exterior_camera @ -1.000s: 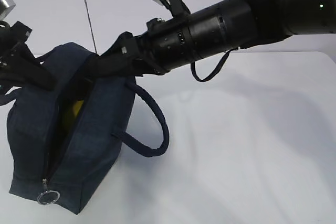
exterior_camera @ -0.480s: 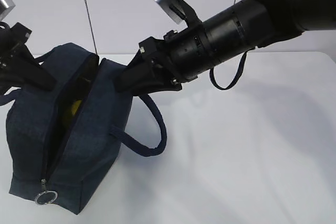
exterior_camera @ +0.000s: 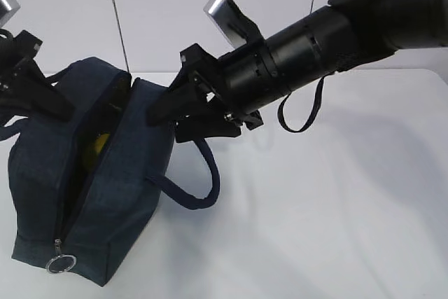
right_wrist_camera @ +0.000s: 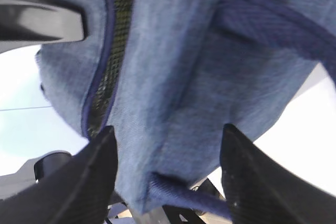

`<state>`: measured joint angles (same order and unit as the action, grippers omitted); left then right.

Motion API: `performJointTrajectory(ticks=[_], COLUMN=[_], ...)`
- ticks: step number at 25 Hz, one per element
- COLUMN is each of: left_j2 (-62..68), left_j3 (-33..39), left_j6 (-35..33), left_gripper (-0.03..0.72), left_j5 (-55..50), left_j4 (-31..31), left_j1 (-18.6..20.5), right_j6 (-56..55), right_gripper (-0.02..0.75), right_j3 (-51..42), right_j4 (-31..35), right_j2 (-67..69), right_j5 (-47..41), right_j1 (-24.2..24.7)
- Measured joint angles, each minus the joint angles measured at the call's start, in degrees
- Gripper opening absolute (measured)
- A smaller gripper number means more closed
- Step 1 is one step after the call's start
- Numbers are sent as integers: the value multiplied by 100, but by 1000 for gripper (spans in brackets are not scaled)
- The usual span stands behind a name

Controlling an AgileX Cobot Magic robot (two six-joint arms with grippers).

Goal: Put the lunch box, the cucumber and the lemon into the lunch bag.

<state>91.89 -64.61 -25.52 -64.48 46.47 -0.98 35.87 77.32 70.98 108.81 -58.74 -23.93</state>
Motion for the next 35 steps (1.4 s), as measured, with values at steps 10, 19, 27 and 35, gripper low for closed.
performJointTrajectory(ticks=[10, 19, 27, 35], left_j2=[0, 0, 0, 0], left_j3=[0, 0, 0, 0], left_j6=[0, 0, 0, 0], left_gripper=[-4, -4, -4, -4], left_j5=[2, 2, 2, 12], left_j4=[-10, -23, -32, -32], left_j1=[0, 0, 0, 0], right_j6=[-101, 22, 319, 877], right_gripper=[449, 450, 270, 6], right_j3=[0, 0, 0, 0], right_j4=[329, 858, 872, 886], right_j2=[428, 777, 785, 785], right_j5=[56, 394, 418, 418], right_j1=[-11, -224, -224, -224])
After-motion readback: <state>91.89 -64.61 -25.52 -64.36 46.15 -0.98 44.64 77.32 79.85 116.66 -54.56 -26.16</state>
